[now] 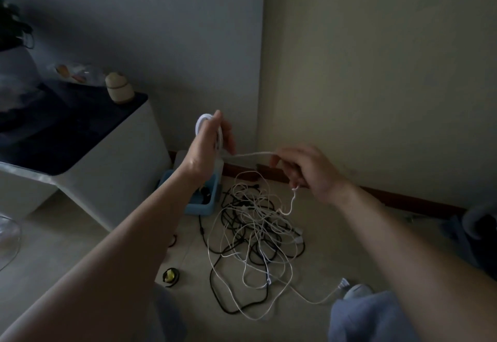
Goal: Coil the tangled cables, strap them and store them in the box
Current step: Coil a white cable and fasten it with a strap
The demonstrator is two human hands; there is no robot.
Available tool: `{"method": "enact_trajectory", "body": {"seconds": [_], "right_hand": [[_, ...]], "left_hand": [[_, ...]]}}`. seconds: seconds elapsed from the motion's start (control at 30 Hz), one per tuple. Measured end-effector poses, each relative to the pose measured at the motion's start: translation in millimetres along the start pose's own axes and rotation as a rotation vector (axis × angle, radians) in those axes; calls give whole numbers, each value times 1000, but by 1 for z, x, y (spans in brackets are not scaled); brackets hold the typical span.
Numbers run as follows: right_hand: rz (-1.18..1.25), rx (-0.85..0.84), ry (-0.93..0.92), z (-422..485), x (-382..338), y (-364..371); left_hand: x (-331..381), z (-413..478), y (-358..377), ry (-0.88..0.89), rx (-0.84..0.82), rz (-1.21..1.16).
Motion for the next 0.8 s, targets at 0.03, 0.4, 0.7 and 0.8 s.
{"method": "enact_trajectory", "body": {"seconds": [0.03,0.4,0.7,0.8], "right_hand": [[-10,-8,-36,-1,-5,-3],[-87,374,-203,-3,-15,-28],[-243,181,65,7,17,-1],[-266,56,172,7,23,9]], "left_hand": [[-3,-3,2,-28,-54,108],[1,-46,71,-456,-594,69],[15,-28,61,-542,-312,-734],[17,-18,50,-440,-142,-842]]}}
Point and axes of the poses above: each hand's wrist, its own z-axis towards the middle knuckle, its own y-axis out of the palm, x = y × z, the point moved 3 cm from there along z, towards the middle knuckle, and after that the axes turned 1 degree about y, right-handed, at the moved point
